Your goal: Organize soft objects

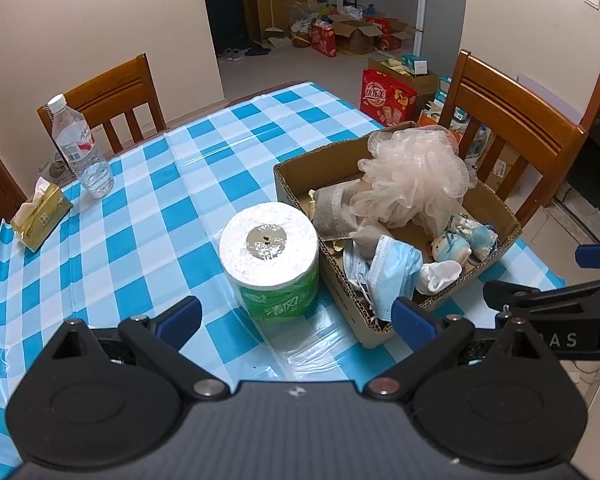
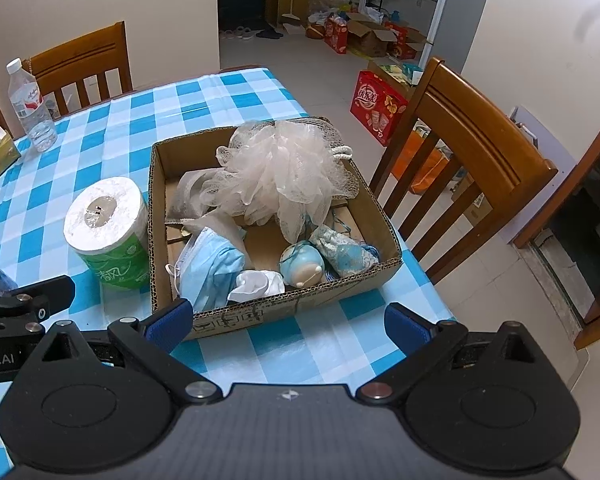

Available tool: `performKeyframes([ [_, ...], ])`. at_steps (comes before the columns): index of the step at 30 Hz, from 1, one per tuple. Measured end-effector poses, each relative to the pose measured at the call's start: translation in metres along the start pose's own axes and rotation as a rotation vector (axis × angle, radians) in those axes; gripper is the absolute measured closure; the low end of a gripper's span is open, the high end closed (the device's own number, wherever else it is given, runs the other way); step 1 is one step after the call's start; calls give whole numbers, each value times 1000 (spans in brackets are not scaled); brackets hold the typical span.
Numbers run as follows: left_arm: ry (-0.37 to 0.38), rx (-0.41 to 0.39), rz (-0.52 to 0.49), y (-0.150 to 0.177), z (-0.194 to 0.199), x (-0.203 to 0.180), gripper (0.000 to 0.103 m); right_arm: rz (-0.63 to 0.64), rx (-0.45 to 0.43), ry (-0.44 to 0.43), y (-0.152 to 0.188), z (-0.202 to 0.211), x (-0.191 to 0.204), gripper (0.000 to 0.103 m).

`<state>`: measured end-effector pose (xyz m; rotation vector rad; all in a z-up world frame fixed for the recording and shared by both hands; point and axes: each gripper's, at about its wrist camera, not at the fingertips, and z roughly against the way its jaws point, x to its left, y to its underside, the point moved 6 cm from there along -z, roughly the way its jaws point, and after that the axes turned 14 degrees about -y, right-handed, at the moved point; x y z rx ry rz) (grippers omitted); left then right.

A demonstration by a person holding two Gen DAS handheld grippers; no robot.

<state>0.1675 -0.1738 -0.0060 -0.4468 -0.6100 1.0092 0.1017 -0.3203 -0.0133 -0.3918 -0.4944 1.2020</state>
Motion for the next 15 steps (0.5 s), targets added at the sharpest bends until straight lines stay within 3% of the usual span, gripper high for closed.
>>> performKeyframes([
  [15,-3,3,8,0,1,2,3,6,-2,7,0,3,3,0],
])
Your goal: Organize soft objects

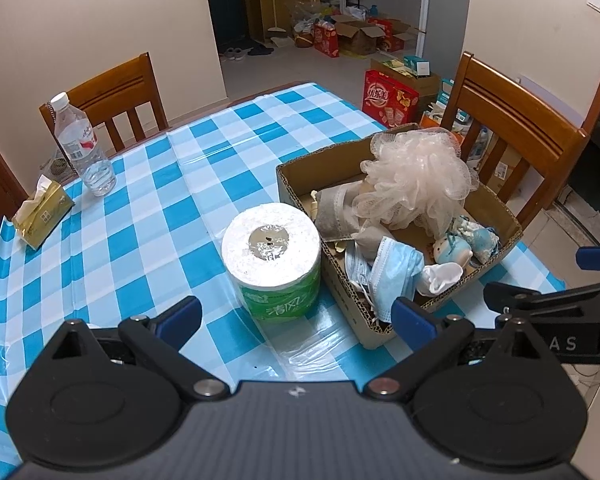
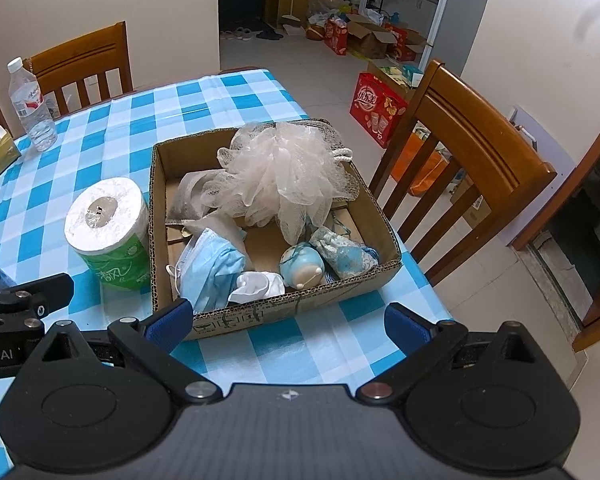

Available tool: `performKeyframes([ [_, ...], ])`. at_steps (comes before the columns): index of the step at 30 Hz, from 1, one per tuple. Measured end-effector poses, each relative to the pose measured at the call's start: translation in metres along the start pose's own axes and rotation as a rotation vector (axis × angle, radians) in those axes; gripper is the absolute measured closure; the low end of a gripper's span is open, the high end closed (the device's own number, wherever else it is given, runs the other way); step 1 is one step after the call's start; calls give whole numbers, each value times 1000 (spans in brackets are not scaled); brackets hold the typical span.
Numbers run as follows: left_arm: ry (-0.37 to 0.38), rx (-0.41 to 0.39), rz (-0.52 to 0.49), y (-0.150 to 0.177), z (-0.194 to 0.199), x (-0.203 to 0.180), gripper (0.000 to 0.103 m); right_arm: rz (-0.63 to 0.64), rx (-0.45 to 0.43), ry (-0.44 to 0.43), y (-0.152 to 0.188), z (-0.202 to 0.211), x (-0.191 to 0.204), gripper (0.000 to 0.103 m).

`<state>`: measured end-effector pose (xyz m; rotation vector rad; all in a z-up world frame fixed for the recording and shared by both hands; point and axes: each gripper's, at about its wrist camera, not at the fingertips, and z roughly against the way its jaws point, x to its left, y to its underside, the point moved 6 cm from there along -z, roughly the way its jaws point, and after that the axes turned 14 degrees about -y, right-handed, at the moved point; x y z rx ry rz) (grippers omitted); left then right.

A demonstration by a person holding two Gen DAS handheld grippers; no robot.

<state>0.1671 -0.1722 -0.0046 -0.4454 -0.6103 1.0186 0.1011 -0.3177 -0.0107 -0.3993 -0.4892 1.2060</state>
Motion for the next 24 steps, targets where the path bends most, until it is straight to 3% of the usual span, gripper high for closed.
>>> performKeyframes([
  [24,8,4,-1,-1,0,-4,3,-2,4,1,-1,-2,-2,0],
])
